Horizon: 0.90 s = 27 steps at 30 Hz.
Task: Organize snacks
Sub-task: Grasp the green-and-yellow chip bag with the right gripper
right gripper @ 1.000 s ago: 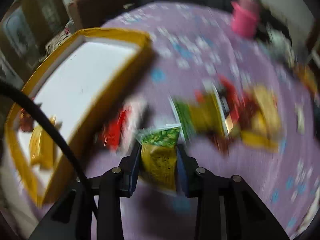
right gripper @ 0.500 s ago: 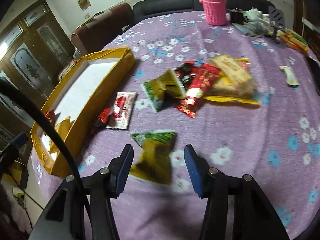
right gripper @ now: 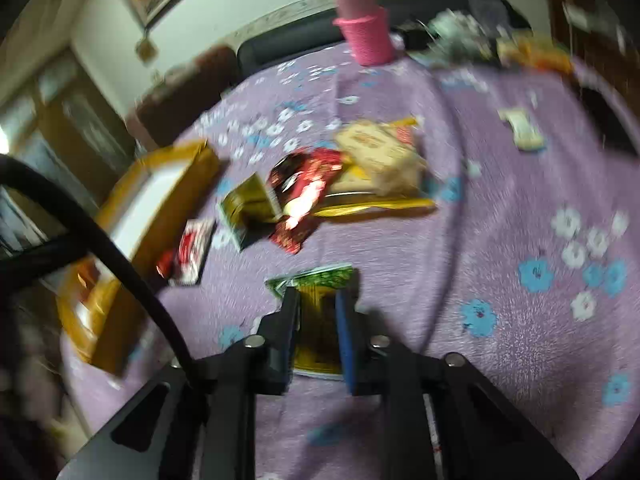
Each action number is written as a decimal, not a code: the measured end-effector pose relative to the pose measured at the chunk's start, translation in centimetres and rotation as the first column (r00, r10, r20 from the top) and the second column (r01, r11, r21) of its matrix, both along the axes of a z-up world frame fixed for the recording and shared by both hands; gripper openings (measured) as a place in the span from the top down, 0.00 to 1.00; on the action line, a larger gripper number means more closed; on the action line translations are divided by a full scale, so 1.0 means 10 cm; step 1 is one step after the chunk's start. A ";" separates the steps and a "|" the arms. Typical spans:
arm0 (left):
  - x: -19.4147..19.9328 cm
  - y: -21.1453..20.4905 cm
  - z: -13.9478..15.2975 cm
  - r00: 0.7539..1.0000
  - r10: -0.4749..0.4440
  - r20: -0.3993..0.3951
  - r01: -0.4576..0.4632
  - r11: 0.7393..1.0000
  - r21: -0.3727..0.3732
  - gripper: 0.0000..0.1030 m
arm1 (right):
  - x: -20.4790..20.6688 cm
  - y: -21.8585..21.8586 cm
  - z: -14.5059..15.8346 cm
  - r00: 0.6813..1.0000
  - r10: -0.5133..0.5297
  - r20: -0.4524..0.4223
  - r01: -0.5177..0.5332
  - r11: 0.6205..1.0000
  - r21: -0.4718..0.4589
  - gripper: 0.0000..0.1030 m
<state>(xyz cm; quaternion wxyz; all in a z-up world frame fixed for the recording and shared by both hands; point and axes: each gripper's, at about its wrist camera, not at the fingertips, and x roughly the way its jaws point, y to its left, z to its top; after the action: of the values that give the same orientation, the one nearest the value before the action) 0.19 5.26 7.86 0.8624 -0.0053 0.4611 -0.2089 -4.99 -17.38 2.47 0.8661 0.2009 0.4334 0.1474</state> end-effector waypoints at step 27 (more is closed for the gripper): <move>0.08 -0.41 -0.27 0.995 -0.066 0.077 0.045 0.969 0.242 0.65 | -0.05 0.17 -0.02 0.998 0.043 0.036 -0.040 0.994 -0.102 0.48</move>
<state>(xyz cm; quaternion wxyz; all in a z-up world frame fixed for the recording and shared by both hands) 0.97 1.11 5.11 0.8691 0.1207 0.4462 -0.1758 -5.52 -15.66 2.25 0.8800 0.1448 0.4279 0.1470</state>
